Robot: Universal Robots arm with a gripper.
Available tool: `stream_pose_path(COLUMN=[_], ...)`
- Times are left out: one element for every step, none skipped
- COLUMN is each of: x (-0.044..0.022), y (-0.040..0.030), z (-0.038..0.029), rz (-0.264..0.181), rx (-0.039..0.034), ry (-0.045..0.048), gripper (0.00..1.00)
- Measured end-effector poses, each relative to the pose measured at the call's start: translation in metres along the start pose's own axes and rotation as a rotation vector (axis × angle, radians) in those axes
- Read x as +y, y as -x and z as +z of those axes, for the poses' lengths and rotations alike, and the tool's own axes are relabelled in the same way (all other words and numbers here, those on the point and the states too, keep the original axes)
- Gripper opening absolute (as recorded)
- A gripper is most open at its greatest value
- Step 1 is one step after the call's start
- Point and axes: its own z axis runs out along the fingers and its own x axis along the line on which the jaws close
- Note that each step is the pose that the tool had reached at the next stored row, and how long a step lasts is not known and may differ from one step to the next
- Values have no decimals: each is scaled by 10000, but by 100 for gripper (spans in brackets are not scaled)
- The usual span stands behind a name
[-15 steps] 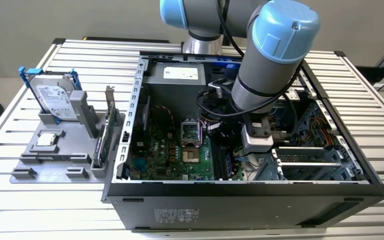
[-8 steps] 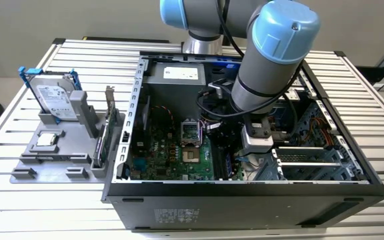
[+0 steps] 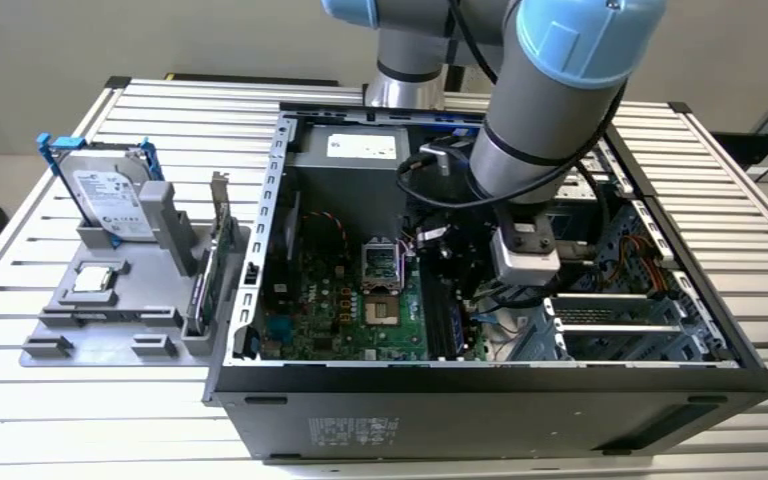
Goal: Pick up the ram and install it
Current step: 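Press down the ram until it locks into place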
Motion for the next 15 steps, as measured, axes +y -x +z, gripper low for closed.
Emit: stream_pose_path(x=[-1, -2, -2, -2, -2, -2, -2, -1, -1, -1, -1, -1, -1, -1, 0], y=[1, 2, 2, 2, 2, 2, 2, 2, 3, 3, 3, 3, 3, 3, 3], z=[-41, -65, -70, -70, -70, -70, -70, -71, -71, -71, -71, -71, -71, -71, -71], rz=[-1, -1, -3, -3, -3, -2, -2, -2, -2, -2, -2, -1, -2, -1, -2], rx=[-1, -1, 0, 0, 0, 0, 0, 0, 0, 0, -1, -1, -1, -1, 0], ry=[1, 1, -1, -1, -2, -1, -1, 0, 0, 0, 1, 1, 1, 0, 0], gripper=[100, 100, 100, 100, 100, 100, 0, 0, 0, 0, 0, 0, 0, 0, 0])
